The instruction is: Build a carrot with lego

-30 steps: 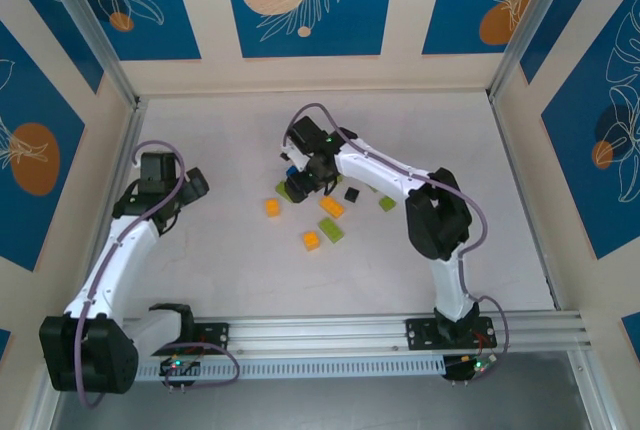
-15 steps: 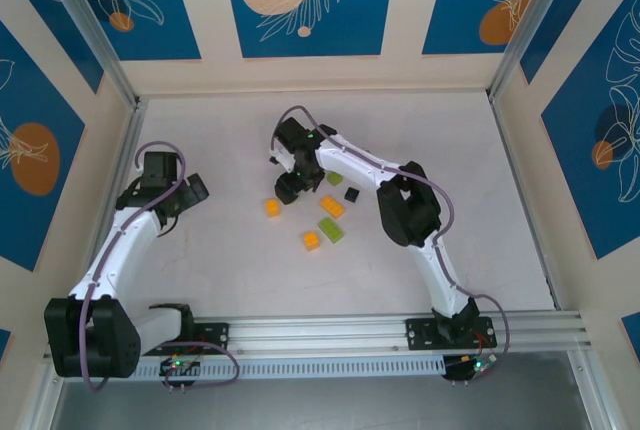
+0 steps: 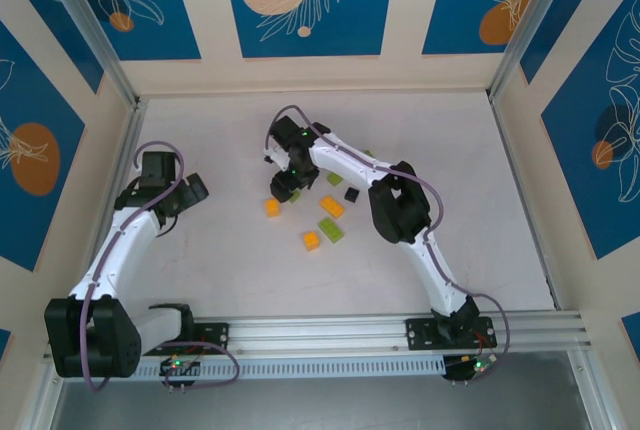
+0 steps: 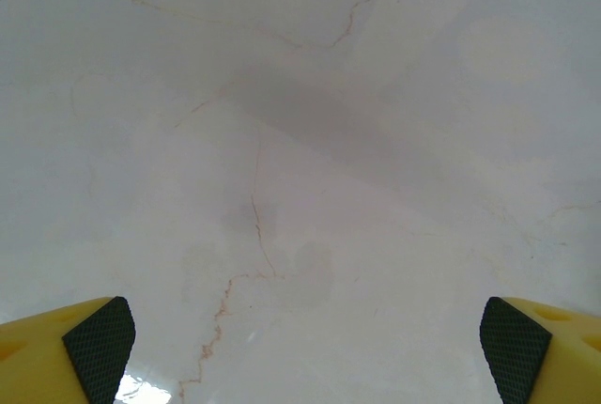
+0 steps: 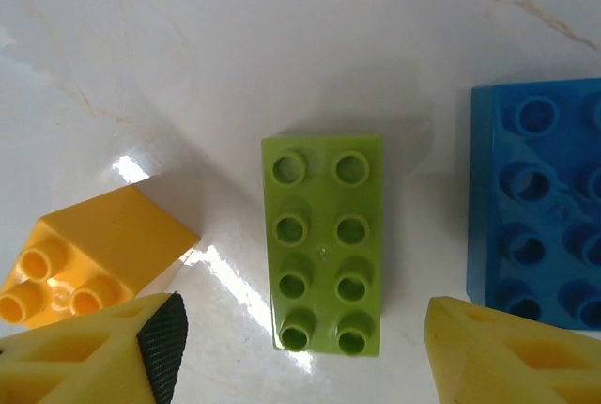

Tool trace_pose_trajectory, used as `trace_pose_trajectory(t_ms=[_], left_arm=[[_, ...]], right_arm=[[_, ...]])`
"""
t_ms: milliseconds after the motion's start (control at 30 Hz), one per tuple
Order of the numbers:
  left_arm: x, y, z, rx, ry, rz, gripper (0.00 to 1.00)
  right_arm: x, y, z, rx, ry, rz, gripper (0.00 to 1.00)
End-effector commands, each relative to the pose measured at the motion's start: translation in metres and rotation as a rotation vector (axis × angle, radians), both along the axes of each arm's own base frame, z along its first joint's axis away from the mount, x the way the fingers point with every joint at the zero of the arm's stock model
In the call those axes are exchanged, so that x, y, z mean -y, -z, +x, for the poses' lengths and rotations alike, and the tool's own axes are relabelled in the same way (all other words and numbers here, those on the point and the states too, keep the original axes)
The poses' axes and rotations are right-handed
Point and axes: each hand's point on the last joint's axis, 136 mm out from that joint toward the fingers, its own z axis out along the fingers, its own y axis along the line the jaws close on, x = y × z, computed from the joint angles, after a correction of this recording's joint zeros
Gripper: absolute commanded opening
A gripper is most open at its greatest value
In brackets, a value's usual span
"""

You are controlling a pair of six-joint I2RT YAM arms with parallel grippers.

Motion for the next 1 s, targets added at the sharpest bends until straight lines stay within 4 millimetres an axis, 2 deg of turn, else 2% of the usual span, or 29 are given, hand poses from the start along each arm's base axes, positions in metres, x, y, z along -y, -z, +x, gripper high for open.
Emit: trace_pose_trajectory(t_ms=[0, 967], left_arm=[[-0.001, -0.005, 0.003, 0.009, -0.015, -0.027, 0.97], [-0.001, 0.000, 0.004, 0.004, -0.014, -0.051, 0.97]], right_arm=[[-0.002, 0.007, -0.007, -0.046, -0.027, -0.008, 0.69], [-0.008, 0.025, -0.003, -0.076, -0.032, -0.026, 0.59]])
